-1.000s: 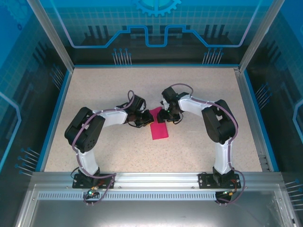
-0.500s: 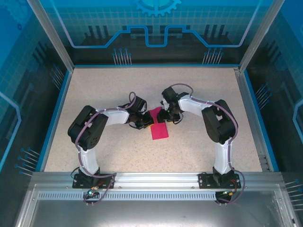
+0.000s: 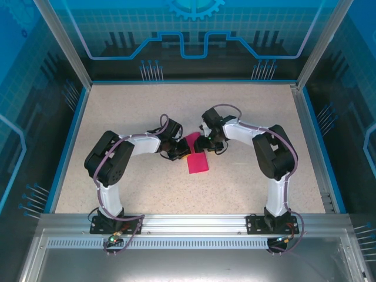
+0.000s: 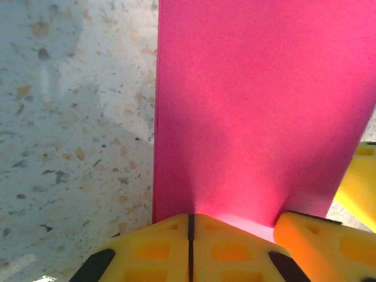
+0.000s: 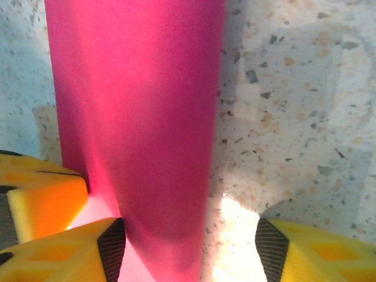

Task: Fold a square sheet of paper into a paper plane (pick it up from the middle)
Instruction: Hold the square sheet of paper at the center of the table, then first fold in half a square sheet of paper at the center of the table.

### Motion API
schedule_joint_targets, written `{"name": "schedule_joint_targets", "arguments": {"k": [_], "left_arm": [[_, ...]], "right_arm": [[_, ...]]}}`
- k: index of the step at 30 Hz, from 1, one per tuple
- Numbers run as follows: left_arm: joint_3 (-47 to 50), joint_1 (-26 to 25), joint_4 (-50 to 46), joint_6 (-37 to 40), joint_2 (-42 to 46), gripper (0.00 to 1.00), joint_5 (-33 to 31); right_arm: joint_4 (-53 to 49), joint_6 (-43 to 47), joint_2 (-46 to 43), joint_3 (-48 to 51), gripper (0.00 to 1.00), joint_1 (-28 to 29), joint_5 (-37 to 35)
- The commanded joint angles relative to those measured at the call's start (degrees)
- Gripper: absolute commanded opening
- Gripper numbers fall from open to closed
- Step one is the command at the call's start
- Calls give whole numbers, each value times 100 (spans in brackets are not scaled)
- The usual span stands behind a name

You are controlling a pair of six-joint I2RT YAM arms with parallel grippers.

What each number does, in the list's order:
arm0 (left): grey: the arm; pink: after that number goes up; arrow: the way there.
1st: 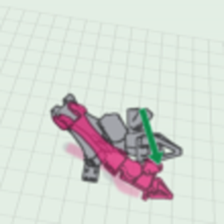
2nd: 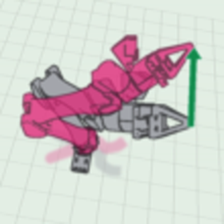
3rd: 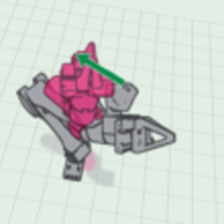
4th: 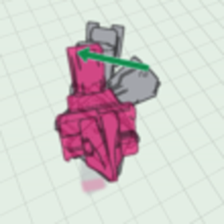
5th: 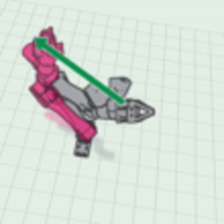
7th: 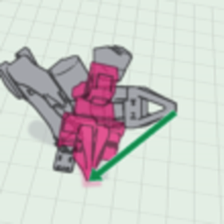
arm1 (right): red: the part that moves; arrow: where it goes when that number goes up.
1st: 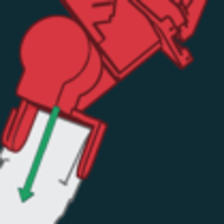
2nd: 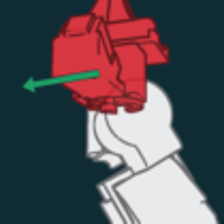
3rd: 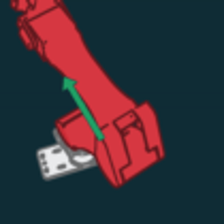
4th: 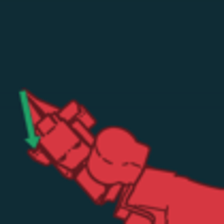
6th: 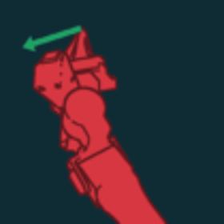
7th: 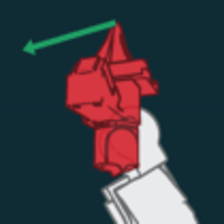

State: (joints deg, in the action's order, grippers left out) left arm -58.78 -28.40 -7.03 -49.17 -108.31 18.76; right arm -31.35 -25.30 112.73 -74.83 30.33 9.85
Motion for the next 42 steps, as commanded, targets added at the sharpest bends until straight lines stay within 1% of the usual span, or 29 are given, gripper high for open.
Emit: {"name": "schedule_joint_targets", "arguments": {"k": [1,3,7,9,11,15,19,23,26,29,35,42], "left_arm": [[162,-49,-414,-18,-251,10,-248],[167,-44,-400,-14,-280,10,-250],[170,-50,-388,-22,-309,10,-260],[166,-50,-397,-25,-309,10,-259],[182,-47,-405,-27,-305,10,-277],[201,-51,-418,-6,-331,10,-299],[192,-50,-457,1,-321,9,-321],[174,-50,-484,-5,-330,9,-315],[183,-54,-493,-17,-331,9,-329],[201,-51,-502,-14,-331,9,-338],[209,-60,-519,-2,-346,9,-355],[218,-76,-502,-17,-361,9,-351]], "right_arm": [[388,-143,-517,309,68,-174,205],[452,-143,-841,434,66,-203,225],[454,-183,-1111,537,51,-180,476],[568,-220,-1119,587,48,-93,671],[577,-219,-962,519,46,4,844],[709,-252,-457,378,37,52,1246],[548,-143,-134,215,29,-4,1312],[425,17,11,188,18,-96,1281],[401,105,60,253,15,-195,1145],[453,172,95,356,14,-324,1107],[679,204,187,592,11,-488,1225],[1152,106,112,1124,9,-686,1321]]}}
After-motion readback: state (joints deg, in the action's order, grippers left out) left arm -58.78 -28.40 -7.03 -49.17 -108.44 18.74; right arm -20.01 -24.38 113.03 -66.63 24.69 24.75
